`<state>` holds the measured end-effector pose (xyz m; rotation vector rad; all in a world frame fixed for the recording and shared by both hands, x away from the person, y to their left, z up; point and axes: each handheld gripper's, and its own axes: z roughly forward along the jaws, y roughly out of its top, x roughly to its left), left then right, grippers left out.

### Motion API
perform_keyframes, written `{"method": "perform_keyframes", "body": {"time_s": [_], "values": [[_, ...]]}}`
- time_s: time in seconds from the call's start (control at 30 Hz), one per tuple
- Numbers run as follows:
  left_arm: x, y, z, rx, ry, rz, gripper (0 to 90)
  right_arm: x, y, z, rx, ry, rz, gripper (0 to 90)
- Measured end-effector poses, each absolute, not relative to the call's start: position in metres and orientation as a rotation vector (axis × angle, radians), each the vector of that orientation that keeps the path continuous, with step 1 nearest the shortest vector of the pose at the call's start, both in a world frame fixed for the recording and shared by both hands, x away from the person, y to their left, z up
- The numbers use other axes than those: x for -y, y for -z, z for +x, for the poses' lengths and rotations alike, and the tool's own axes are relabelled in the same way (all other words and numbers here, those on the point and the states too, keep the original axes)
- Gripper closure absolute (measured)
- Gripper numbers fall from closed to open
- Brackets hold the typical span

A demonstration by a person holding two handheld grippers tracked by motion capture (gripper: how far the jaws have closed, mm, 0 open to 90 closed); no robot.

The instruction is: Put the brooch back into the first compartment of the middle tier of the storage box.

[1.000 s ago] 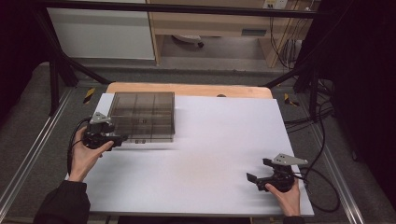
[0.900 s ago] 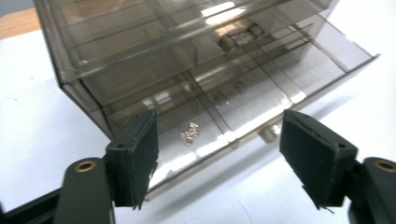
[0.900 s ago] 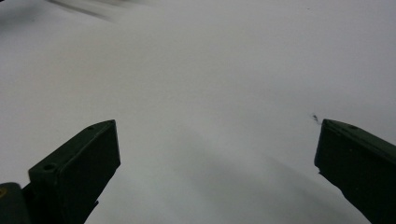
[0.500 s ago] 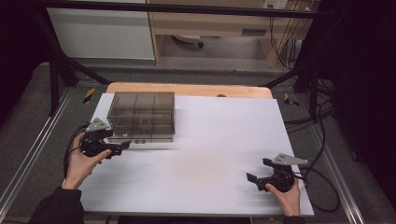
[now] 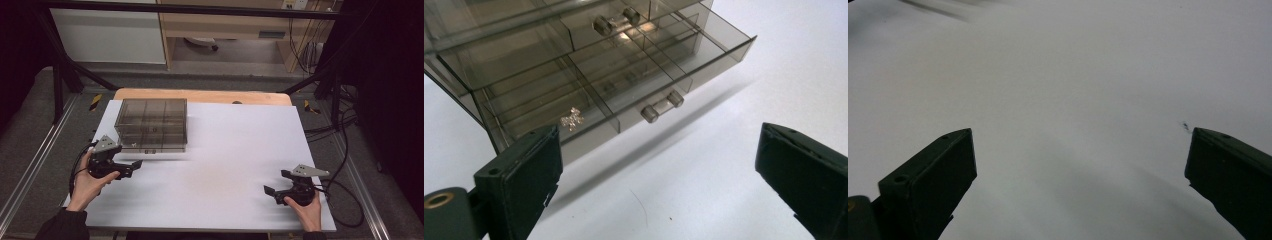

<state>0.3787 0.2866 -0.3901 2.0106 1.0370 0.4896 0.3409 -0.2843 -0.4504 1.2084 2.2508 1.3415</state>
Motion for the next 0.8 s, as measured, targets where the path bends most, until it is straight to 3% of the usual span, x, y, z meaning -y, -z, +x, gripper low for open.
{"method": "perform_keyframes", "body": {"time_s": [0.8], "values": [[-0.293, 0.428, 0.351, -1.034, -0.501, 1.991, 3.8, 0.282, 0.453, 0.341, -2.271, -1.323, 1.206, 0.5]]}}
